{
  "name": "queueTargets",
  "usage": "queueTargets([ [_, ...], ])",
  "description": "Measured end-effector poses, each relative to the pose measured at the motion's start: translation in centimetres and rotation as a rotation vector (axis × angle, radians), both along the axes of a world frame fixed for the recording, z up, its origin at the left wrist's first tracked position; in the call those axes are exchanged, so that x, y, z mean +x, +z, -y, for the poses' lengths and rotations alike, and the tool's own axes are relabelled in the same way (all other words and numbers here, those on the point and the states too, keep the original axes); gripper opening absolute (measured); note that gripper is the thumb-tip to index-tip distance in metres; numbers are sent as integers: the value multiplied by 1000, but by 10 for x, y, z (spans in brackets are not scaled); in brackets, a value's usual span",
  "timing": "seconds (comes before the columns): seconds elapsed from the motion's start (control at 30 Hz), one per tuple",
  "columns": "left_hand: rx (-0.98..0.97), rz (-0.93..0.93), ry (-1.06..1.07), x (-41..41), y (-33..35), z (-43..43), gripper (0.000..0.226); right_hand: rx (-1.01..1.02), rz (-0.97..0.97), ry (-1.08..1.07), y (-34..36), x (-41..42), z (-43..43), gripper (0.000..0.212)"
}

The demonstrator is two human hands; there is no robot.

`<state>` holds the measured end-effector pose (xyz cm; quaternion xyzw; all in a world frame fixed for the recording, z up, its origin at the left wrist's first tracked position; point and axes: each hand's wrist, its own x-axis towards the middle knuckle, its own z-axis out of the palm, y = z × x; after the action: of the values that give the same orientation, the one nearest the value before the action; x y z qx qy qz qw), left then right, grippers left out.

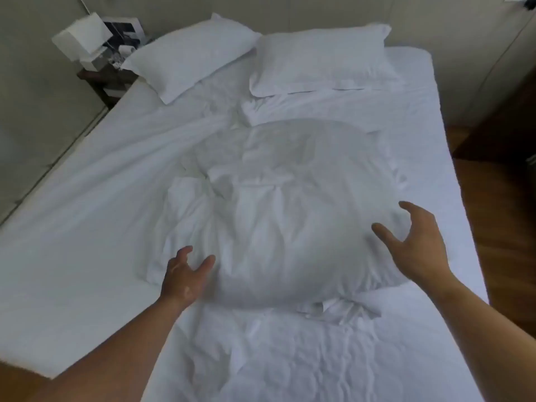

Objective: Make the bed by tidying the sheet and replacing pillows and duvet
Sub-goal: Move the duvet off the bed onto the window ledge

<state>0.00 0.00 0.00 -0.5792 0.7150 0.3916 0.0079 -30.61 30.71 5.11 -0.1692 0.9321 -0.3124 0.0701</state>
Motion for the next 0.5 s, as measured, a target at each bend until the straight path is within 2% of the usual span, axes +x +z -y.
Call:
queueTargets([
  [0.03,-28,13,-12,-11,-4,11,79,44,-12,53,-3,-15,11,86],
  [0.13,0,35,-46,-43,-13,44,89,163,112,112,-11,-49,42,97],
  [0.3,-10,97,-180,-86,-52,79,94,162,205,134,-46,-79,61,102],
  [0.4,-49,252,-183,-99,-81,101,95,64,324,130,-59,-92,55,91],
  [0.5,-48,390,-146,-95,-114,130,105,34,324,79,-69,-103,49,82],
])
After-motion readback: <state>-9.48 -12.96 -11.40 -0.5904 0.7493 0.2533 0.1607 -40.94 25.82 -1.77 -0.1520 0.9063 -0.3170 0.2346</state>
